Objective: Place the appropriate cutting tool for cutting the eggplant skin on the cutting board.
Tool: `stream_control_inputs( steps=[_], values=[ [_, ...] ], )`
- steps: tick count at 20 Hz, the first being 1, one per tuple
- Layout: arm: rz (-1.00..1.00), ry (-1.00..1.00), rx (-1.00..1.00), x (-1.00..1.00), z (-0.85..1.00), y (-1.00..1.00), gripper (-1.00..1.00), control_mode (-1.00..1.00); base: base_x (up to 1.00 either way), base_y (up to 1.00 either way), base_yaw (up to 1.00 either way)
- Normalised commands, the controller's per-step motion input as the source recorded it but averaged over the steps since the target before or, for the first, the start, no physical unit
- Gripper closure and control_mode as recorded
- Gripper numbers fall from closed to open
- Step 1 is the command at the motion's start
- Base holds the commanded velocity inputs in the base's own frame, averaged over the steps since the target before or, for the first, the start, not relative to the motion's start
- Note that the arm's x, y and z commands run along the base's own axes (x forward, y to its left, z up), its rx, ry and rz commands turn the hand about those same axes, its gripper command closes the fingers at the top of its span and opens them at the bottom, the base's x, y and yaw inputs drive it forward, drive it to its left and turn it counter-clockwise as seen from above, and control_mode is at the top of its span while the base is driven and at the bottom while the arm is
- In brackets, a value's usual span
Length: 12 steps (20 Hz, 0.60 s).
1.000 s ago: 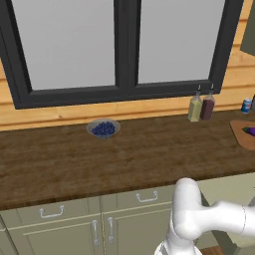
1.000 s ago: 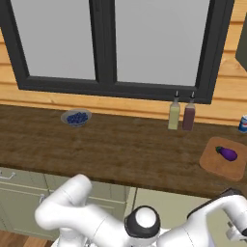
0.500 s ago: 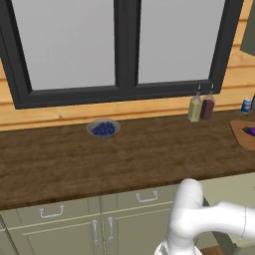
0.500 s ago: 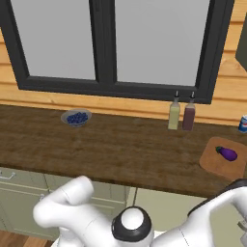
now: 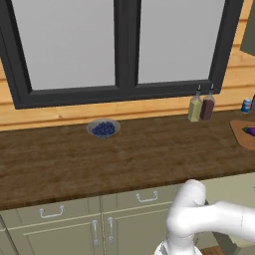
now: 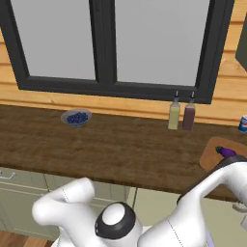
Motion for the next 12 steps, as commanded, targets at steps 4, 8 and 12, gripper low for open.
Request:
stream_control_inputs(
  steps=[4,8,12],
  values=[
    [0.14,0.00,0.00,0.72,0.73,0.28,1.00,-1.00,0.00,0.00,0.00],
    [0.10,0.00,0.00,0.85,0.27,0.23,1.00,-1.00,0.00,0.00,0.00],
    [0.07,0.00,0.00,0.78,0.00,0.17,1.00,-1.00,0.00,0.00,0.00]
  ],
)
